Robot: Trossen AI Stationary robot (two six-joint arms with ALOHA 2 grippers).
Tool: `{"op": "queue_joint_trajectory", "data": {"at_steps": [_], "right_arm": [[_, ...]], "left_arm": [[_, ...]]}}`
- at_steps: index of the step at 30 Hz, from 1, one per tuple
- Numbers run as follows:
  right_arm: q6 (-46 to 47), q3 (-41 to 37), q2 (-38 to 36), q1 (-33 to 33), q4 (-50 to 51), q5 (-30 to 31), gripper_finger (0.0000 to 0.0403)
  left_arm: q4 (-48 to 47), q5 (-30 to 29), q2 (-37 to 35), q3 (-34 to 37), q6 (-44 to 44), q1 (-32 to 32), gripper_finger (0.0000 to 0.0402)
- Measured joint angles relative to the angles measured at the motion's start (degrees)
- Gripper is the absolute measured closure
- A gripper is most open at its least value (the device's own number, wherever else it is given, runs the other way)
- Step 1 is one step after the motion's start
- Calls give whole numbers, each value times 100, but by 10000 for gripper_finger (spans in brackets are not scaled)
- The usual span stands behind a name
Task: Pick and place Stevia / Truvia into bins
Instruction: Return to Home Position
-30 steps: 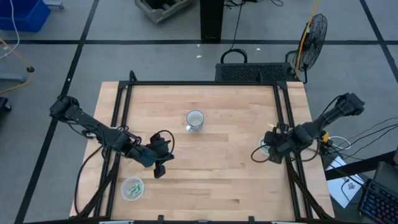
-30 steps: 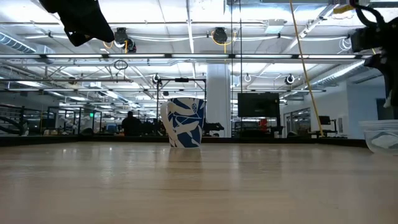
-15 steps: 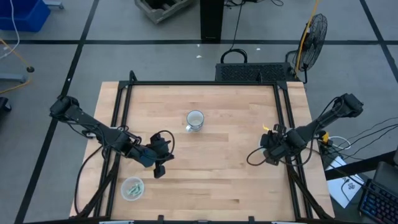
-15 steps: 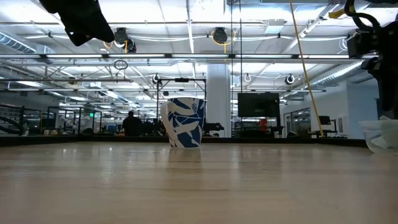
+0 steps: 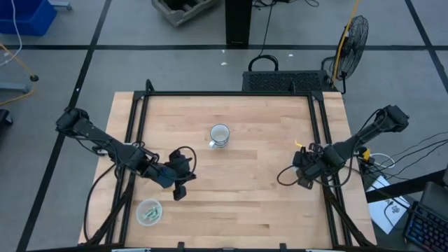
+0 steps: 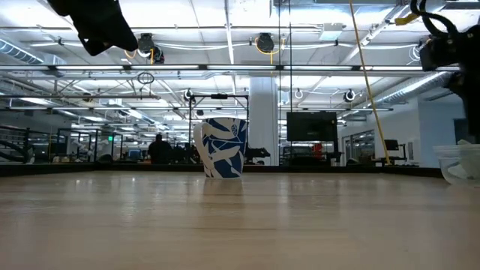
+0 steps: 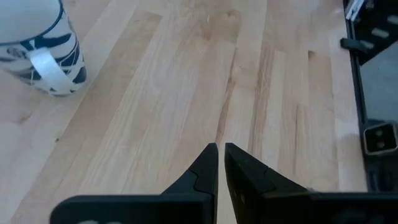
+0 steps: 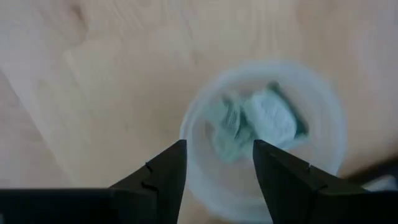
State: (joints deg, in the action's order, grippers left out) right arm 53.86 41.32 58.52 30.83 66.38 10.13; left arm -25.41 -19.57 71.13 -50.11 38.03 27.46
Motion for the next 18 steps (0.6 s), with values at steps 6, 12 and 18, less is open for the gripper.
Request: {"op": "queue_joint_trajectory", "data": {"at_steps": [6, 12, 18], "right_arm": [[-832, 68, -225, -116, -362, 746, 223], [-1132, 346, -1485, -343, -252, 630, 226], [-1542, 251, -3310, -339, -547, 1095, 223]], "left_arm": [[-237, 509, -217, 7, -32, -184, 371], [-432, 692, -1485, 6, -253, -214, 371], [-1113, 295, -3311, 2, -698, 49, 371]]}}
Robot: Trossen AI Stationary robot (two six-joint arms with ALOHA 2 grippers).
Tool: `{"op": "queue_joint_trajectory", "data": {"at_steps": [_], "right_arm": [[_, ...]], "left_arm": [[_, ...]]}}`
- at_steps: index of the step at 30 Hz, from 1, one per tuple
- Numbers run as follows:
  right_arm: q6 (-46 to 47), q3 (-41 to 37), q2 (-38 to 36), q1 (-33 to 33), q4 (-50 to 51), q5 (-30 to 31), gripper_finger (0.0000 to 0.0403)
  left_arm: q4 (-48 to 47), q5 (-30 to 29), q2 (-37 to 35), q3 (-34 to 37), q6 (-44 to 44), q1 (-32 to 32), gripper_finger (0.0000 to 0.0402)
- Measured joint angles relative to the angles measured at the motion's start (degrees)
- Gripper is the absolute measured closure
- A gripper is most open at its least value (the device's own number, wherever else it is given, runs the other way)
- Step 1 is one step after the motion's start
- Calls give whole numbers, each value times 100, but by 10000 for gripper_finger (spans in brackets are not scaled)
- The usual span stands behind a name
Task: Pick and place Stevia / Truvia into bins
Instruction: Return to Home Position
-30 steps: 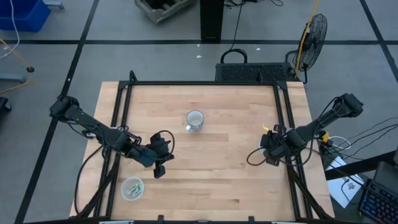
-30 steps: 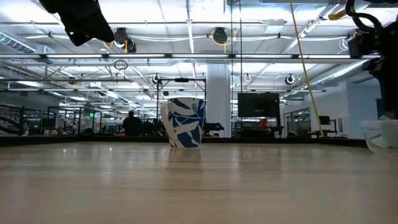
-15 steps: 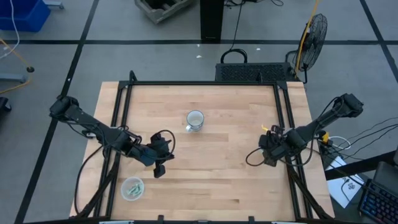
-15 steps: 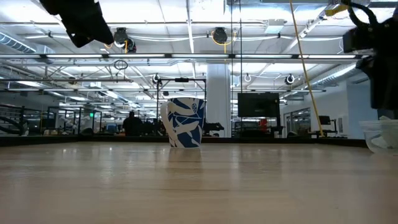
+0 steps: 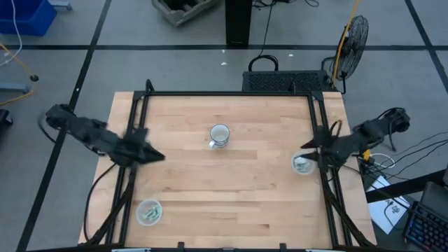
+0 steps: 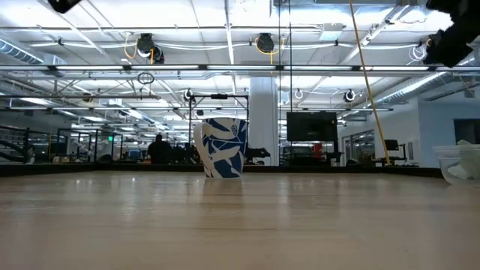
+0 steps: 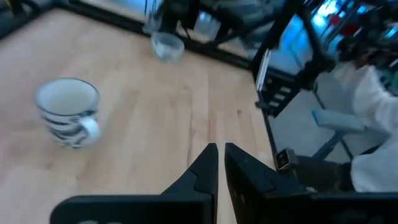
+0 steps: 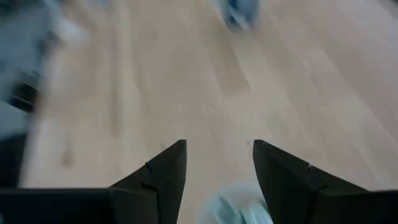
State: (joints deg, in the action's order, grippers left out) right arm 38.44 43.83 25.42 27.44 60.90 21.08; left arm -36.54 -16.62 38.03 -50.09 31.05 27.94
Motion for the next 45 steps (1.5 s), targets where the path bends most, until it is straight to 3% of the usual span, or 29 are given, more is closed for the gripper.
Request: {"op": "queue_joint_trajectory", "data": {"at_steps": [4, 8, 11, 15, 18, 22, 28, 31, 35, 39, 45], "right_arm": [[-1151, -570, -1050, 0, -1380, -388, 224], [-2075, -1320, -1874, 2, -2867, -1326, 226], [-2361, -1733, -2342, 2, -3444, -1672, 225], [-2531, -1921, -2522, 2, -3344, -1694, 223], [-2849, -1888, -2535, 2, -3482, -1819, 224], [-2941, -1664, -2533, 2, -3472, -1963, 226], [-3103, -1525, -2534, 2, -3462, -2131, 225], [-3168, -1523, -2534, 2, -3451, -2123, 226], [-3313, -1523, -2534, 2, -3514, -2115, 226], [-3605, -1521, -2534, 2, -3752, -2109, 224], [-3672, -1521, -2534, 2, -3796, -2098, 227]], "left_arm": [[-495, -483, -960, 15, -162, 201, 371], [184, -556, -1636, 627, -772, 300, 371], [1587, 43, -2005, 1490, -1532, 291, 371], [3512, 1612, -2114, 2651, -2159, 210, 371], [4267, 1703, -2138, 3106, -2223, 60, 371], [3986, 1545, -2332, 3025, -2094, -262, 371], [2979, 2406, -2770, 2317, -2586, -675, 371], [2025, 2372, -3058, 1775, -2706, -780, 371], [1831, 2392, -3448, 1469, -3071, -811, 371], [1891, 2509, -3699, 1629, -3404, -804, 371], [2990, 2351, -3645, 2836, -3143, -806, 371]]}}
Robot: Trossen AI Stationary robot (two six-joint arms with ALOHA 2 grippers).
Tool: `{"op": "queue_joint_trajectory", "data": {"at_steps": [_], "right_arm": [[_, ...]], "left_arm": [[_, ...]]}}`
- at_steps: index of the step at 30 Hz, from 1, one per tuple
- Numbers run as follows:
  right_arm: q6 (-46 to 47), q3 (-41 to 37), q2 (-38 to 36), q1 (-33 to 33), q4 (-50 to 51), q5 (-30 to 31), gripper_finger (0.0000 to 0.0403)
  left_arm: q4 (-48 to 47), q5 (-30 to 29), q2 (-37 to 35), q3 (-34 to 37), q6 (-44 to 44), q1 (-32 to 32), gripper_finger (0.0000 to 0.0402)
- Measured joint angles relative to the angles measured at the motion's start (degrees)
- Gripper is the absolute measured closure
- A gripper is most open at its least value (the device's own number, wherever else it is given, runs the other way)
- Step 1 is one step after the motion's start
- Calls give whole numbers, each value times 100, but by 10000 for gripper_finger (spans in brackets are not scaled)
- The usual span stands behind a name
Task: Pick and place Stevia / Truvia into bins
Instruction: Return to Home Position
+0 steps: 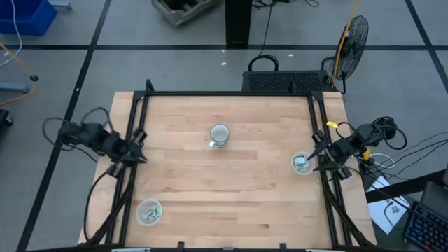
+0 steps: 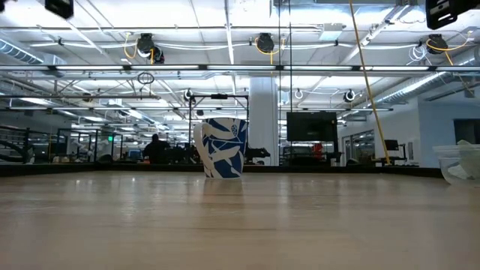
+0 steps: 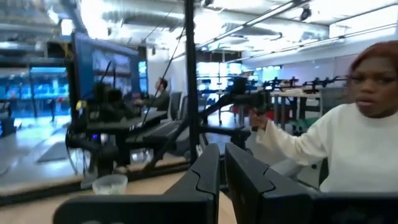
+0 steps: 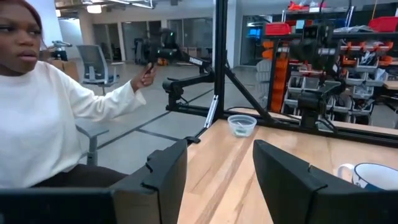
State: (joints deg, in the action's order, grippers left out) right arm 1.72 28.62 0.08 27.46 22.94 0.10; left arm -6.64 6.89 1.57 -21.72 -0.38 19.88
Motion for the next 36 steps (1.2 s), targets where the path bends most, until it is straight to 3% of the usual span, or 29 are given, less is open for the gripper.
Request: {"op": "queue_joint_trajectory", "data": {"at_steps": [6, 12, 18, 24, 28, 33, 36], "right_arm": [[-4, 0, 0, 0, -20, 2, 225], [-4, 0, 0, 0, -3, 2, 229], [40, 117, 0, 0, 33, 0, 225], [-66, 407, 0, 0, 247, -6, 226], [-86, 403, 0, 0, 388, -11, 226], [-47, 0, 0, 0, -71, -4, 225], [-79, -263, 0, 0, -535, -14, 228]], "left_arm": [[1024, -245, -14, 1000, 234, 0, 371], [1473, -243, -15, 1427, 458, -2, 371], [1475, -125, -49, 1254, 351, -180, 371], [683, 391, -130, 536, 316, -446, 371], [380, 409, -132, 193, 102, -518, 371], [560, 238, -131, 531, -58, -516, 371], [1376, 192, -132, 1080, 131, -518, 371]]}}
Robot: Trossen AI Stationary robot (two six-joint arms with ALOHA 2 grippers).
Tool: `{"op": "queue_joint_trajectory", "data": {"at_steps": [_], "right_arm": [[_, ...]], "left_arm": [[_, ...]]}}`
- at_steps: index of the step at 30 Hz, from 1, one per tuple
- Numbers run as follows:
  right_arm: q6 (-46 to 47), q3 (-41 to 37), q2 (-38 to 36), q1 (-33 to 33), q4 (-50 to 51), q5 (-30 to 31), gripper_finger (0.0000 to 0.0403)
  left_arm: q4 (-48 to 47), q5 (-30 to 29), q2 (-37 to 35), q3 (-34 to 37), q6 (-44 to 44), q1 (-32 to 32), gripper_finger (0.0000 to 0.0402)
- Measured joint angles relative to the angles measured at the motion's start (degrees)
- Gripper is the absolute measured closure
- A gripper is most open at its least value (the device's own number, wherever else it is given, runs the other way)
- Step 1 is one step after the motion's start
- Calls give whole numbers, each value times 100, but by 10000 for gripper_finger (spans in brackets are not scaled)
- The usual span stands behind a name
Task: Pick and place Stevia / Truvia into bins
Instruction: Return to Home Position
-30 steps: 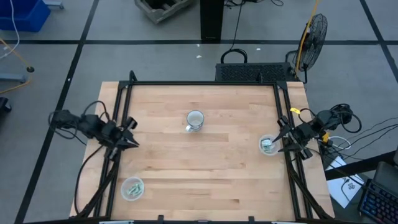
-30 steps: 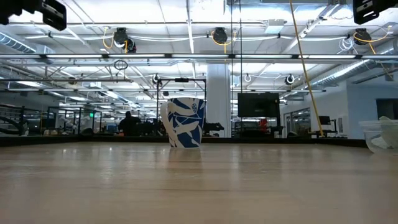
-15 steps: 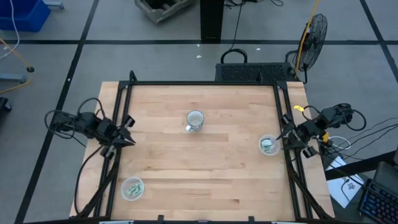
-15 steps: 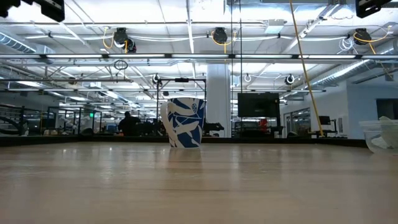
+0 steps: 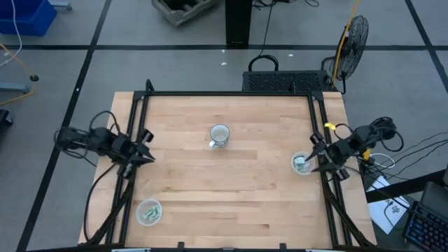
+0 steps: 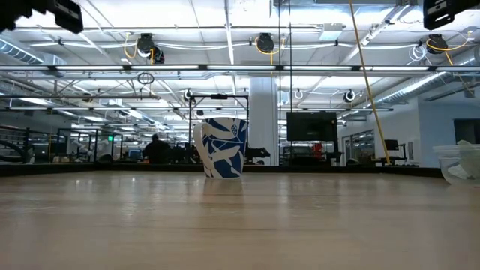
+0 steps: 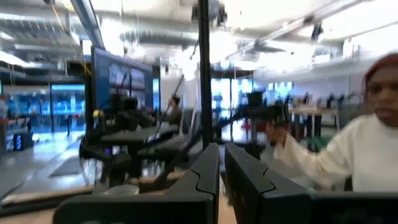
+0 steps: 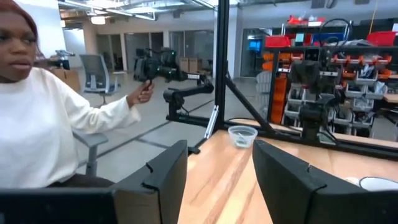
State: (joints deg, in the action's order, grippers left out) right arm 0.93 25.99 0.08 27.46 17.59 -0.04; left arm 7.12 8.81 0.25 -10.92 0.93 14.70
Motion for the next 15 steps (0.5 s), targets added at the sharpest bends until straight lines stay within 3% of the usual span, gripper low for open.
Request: {"op": "queue_joint_trajectory", "data": {"at_steps": [8, 15], "right_arm": [[234, -773, -2, 0, -934, -3, 225], [250, -1694, -2, 0, -2172, -10, 229]], "left_arm": [[1244, -30, 0, 912, 295, 0, 371], [1198, -34, 9, 1034, 420, 0, 371]]}}
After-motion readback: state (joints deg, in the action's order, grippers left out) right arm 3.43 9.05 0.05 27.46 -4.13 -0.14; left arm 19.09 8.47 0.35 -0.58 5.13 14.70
